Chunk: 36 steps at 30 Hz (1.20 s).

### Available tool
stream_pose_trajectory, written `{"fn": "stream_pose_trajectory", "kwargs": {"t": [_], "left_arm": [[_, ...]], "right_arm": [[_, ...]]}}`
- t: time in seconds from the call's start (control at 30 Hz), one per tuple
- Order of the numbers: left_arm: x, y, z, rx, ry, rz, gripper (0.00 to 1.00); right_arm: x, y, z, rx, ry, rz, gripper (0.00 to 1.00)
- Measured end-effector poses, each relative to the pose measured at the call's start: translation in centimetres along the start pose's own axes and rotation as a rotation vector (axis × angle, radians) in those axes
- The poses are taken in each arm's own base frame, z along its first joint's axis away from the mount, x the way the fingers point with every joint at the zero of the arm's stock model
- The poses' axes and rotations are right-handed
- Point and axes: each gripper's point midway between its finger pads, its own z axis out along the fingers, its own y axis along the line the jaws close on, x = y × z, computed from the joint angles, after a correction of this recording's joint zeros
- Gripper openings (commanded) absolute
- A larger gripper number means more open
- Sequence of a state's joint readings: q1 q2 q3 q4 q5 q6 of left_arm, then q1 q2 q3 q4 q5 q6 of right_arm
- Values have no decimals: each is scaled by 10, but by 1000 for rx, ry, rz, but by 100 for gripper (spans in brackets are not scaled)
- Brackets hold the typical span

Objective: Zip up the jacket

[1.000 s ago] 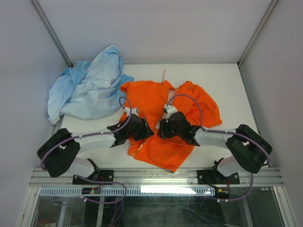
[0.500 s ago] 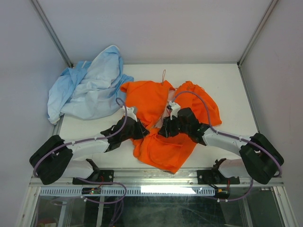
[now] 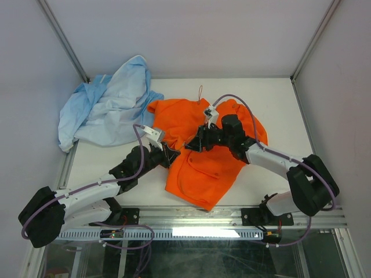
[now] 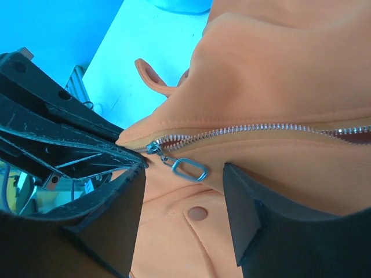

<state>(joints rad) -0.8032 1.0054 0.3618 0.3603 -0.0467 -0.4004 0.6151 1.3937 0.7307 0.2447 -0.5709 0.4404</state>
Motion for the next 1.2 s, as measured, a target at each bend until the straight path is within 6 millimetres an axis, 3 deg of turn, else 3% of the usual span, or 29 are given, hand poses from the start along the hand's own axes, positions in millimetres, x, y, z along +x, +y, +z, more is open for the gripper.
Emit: {"fn": "stream_pose_trajectory", "kwargs": {"t": [0.2,0.5,0.87,1.2], "left_arm": [[4,-1,-1,17,10,36,0],[9,1,0,11,26,20,0],[10,-2,0,8,30,-62,0],[10,-3,0,9,32,-91,0]], "right_arm": [[8,-3,10,-54,34,60,55],[6,10,10,-137,27,70,47],[30,6,3,-165,-15,128,31],[23,21,7,-249,-68,134,32]]}}
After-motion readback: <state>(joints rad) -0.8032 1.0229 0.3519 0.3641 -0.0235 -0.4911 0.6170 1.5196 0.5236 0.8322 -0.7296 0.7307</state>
